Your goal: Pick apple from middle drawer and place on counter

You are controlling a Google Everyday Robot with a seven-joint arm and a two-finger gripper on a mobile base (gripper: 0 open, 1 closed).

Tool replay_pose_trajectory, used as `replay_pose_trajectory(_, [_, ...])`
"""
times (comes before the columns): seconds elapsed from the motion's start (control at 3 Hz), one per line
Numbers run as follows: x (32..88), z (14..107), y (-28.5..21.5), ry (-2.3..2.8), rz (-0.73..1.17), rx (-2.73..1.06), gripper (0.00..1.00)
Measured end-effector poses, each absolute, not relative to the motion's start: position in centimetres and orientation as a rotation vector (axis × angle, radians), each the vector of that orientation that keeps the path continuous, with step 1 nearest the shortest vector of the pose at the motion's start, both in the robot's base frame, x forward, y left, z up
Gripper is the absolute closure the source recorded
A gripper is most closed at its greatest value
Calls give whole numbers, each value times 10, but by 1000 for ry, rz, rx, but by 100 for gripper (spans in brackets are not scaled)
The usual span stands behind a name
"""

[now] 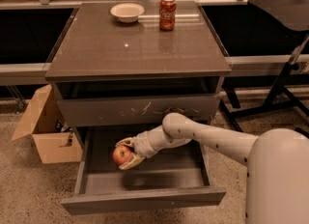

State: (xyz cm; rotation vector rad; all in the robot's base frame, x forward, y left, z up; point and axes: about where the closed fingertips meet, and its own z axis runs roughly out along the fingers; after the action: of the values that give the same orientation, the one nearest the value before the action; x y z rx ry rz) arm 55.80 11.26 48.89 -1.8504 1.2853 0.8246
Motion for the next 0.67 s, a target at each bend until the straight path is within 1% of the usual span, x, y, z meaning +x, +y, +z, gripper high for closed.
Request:
replay_pose_trajectory(0.33, [597, 475, 117, 1277, 820, -1854, 100])
replay_pose_trajectory(0.67, [593, 374, 151, 1241, 1089, -1941, 100])
